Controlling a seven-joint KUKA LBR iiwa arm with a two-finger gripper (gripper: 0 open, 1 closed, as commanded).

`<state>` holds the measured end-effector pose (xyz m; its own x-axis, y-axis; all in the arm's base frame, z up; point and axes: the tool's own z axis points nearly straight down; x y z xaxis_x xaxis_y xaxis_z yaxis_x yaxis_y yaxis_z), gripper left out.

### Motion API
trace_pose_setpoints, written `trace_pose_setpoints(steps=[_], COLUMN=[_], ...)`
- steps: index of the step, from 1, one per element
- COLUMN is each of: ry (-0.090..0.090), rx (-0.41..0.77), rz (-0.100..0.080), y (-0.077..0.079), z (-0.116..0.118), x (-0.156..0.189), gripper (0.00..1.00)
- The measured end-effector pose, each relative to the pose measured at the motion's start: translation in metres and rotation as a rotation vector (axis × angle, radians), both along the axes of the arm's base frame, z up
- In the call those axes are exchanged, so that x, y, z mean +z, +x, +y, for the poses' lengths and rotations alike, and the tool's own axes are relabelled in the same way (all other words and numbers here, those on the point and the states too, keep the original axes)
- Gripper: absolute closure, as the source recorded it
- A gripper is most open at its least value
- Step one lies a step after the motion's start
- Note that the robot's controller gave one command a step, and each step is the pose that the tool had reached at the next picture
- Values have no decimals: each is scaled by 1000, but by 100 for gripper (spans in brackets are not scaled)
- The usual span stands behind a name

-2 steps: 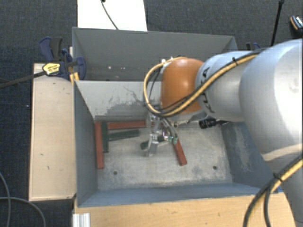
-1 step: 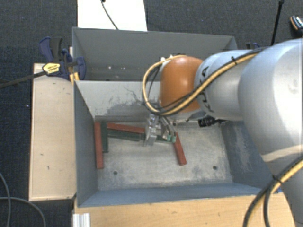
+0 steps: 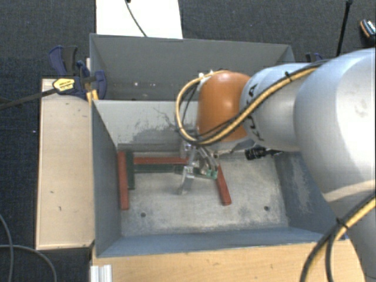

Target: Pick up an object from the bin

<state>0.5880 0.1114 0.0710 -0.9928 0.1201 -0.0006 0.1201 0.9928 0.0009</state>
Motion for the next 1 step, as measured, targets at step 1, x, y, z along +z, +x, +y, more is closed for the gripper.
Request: trace_pose_setpoints(steps=[1], ry=[-2], rx=[-248], rz=[4], y=[-6], z=[-21], x=[0], gripper=[0])
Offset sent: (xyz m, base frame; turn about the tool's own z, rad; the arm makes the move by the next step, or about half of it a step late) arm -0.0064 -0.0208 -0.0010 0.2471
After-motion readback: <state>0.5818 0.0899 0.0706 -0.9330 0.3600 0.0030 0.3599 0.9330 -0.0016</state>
